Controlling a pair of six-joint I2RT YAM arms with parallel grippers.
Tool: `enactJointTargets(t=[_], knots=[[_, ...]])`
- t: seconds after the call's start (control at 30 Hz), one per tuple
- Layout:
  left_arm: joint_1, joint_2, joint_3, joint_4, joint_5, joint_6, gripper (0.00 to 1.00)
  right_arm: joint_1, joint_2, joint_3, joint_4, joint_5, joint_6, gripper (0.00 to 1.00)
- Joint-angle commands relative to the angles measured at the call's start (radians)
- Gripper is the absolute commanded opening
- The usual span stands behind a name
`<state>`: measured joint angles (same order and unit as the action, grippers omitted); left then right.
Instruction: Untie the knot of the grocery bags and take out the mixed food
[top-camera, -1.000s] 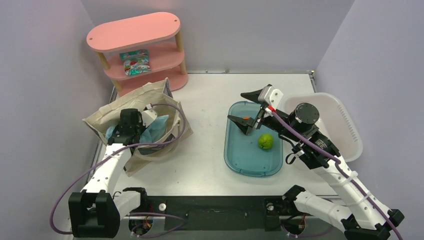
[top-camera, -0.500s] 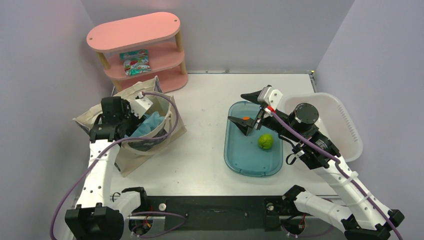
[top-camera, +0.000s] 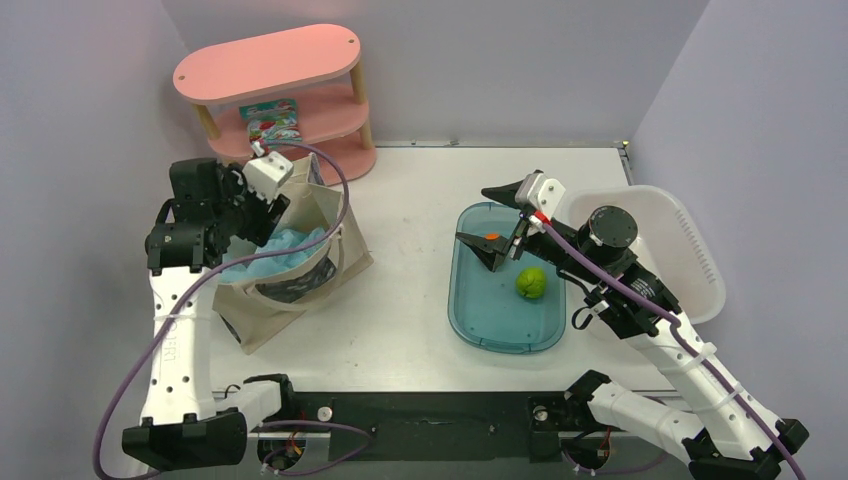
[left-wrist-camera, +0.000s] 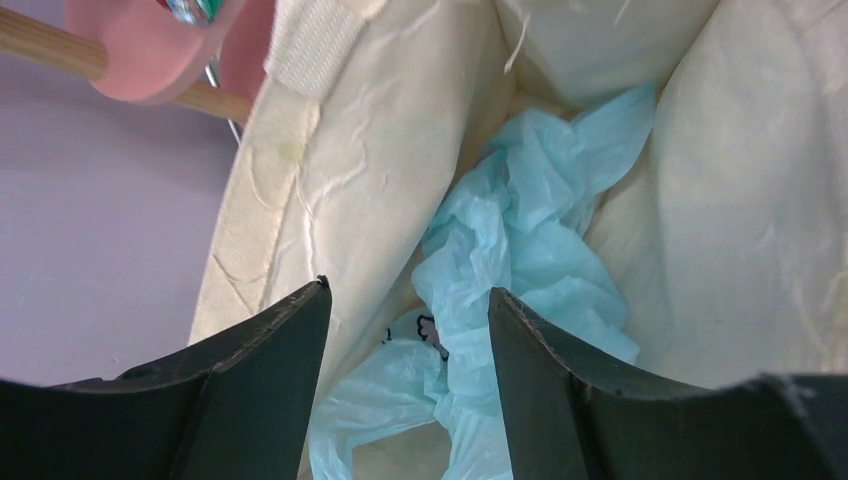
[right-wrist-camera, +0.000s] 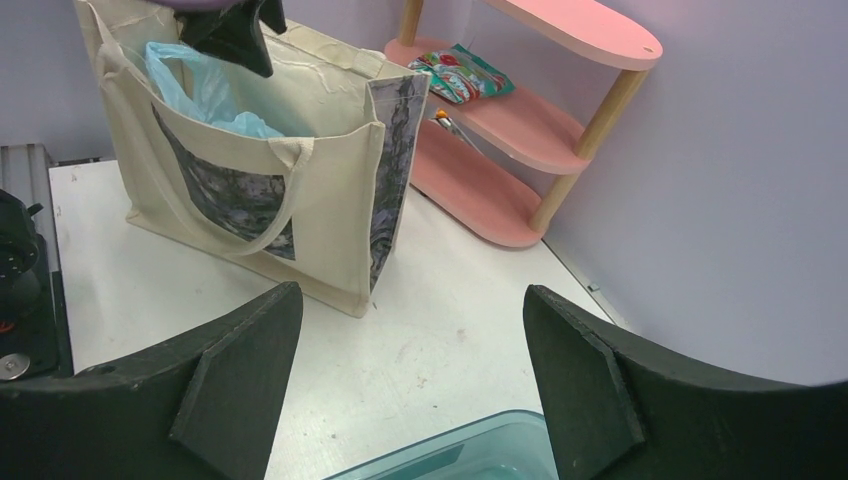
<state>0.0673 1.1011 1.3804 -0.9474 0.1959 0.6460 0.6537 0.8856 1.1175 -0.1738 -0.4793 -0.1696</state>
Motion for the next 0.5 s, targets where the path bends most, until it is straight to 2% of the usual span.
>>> enactJointTargets(t=[0.0,0.07,0.13,0.3,0.37,0.47], knots=[[0.003,0.024,0.165,-0.019,0.146,-0.128,0.58,-0.007,0.000,0.022,0.031,-0.004,0.022,0.77],[-0.014,0.025,0.227,-0.028,0.241,-0.158,0.58,-0.007,0.001,0.021,0.031,0.005,0.028,0.77],[-0.087,0.019,0.260,-0.032,0.269,-0.163,0.58,-0.008,0.002,0.020,0.032,0.016,0.033,0.77],[-0.479,0.035,0.238,-0.017,0.146,-0.177,0.59,-0.012,0.006,0.014,0.053,0.061,0.069,0.77],[-0.598,0.067,0.211,-0.001,0.090,-0.184,0.59,-0.019,0.004,0.010,0.062,0.084,0.089,0.77],[-0.697,0.146,0.150,0.060,0.015,-0.228,0.59,-0.057,-0.012,-0.004,0.082,0.126,0.126,0.77]])
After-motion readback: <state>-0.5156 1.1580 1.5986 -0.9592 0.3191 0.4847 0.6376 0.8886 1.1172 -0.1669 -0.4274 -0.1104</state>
